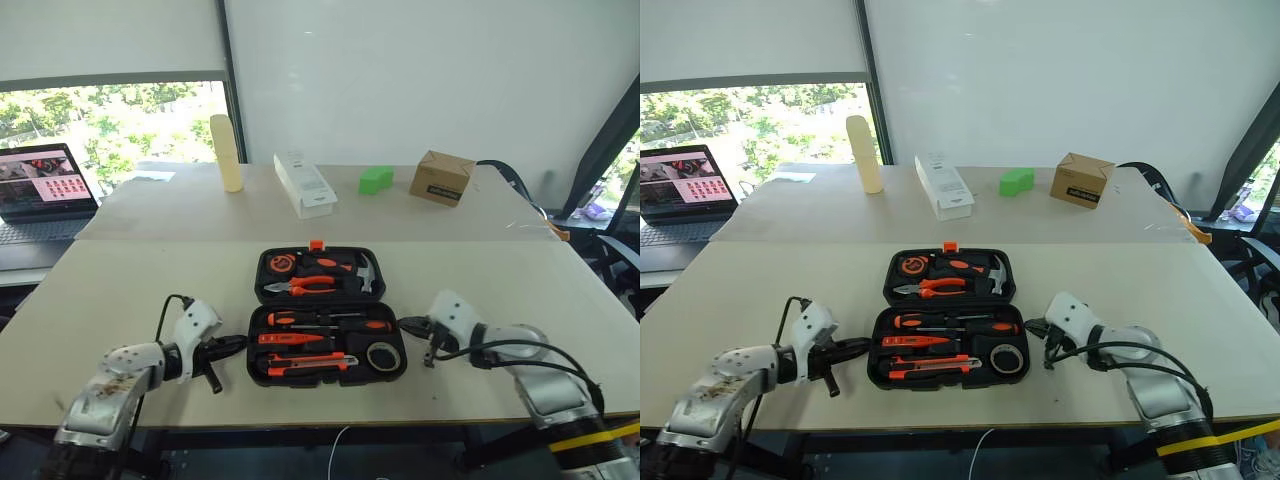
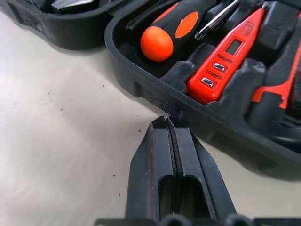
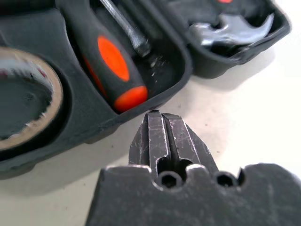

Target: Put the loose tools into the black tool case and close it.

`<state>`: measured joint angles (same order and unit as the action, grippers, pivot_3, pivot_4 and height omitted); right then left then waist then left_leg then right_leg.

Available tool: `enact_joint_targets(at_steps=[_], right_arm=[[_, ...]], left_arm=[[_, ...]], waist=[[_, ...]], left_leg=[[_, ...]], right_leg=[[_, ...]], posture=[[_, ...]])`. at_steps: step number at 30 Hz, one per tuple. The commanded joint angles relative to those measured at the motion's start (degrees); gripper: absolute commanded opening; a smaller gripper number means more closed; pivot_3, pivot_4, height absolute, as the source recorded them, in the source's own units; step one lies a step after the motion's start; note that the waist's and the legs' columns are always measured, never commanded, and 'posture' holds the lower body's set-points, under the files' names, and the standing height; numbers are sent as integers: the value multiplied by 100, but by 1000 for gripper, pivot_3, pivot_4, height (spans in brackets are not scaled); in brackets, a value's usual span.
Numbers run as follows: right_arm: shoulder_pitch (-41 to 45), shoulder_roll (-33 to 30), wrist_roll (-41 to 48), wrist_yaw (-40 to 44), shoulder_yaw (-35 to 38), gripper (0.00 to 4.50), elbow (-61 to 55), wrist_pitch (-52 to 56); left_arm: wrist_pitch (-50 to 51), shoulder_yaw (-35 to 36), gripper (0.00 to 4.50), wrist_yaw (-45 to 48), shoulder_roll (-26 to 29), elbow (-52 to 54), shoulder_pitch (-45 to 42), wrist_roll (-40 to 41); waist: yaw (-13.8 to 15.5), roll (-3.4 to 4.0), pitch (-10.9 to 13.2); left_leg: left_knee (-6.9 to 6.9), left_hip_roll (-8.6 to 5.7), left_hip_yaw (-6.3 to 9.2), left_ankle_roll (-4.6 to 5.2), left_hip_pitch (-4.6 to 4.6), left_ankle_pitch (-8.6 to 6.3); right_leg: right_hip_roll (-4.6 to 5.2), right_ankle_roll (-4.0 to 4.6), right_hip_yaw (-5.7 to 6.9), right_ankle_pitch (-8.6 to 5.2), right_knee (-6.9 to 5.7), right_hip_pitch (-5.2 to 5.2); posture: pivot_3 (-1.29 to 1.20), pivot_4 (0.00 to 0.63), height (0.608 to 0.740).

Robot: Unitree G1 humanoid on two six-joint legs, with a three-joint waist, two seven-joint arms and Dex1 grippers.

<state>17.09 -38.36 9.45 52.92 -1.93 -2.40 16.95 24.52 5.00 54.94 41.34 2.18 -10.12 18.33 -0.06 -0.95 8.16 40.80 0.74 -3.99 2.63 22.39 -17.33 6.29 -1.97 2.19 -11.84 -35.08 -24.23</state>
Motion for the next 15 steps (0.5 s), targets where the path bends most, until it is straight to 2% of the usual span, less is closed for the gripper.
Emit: enact_joint_targets(at_steps=[1, 2, 3, 4, 6, 8, 11, 15], right_arm=[[312, -200, 746, 312, 350, 1073, -520, 864], [438, -204, 888, 311, 399, 1426, -557, 1061], [584, -216, 1101, 305, 451, 1780, -588, 1461], [682, -215, 1245, 280, 491, 2118, -602, 1725], [1231, -345, 1680, 405, 411, 2775, -452, 2937], [1838, -542, 1527, 249, -9, 3469, -181, 3936], [2952, -220, 1542, -215, -127, 4446, 724, 5224], [3996, 269, 1277, -658, -202, 4446, 2039, 5505]], left_arm=[[359, 371, 0, 103, 392, -268, -385, 182], [591, 326, 529, 87, 524, -311, -478, 142], [969, 229, 747, 169, 687, -314, -566, 181], [1238, 156, 1146, 221, 793, -308, -624, 214], [2521, 194, 1845, 519, 917, -310, -1093, 913], [3681, 11, 2540, 441, 1026, -449, -1646, 1092], [4516, -151, 3556, -92, 752, -1027, -2566, 957], [5006, 40, 3556, -938, 18, -1941, -3587, 786]], waist=[[2, 0, 0], [0, 0, 0], [-11, 0, 0], [-19, 1, 1], [-22, 1, 1], [-19, 0, 4], [-13, -4, 6], [-21, -6, 7]], left_leg=[[1, 0, 1, 1, 0, -1], [1, -1, 1, 4, -2, -2], [2, -1, 1, 5, -4, -3], [2, -1, 0, 5, -4, -3], [1, -1, 0, 5, -8, -3], [2, -1, 0, 5, -3, -2], [10, -7, 5, 5, 1, -2], [2, -29, 13, -13, 8, 10]], right_leg=[[0, 0, 1, 0, 1, 0], [0, 1, 1, 0, 0, 1], [0, 1, 0, 0, 0, 2], [0, 1, -1, 0, 1, 1], [0, 1, -1, 0, -1, 2], [-2, 1, 0, 0, -10, 0], [-3, 0, 4, 0, -28, 3], [-4, 0, 5, 0, -23, -3]], posture=[[0, 150, 740], [0, 150, 740], [0, 150, 740], [0, 150, 740], [0, 150, 740], [0, 150, 740], [0, 150, 740], [0, 150, 740]])
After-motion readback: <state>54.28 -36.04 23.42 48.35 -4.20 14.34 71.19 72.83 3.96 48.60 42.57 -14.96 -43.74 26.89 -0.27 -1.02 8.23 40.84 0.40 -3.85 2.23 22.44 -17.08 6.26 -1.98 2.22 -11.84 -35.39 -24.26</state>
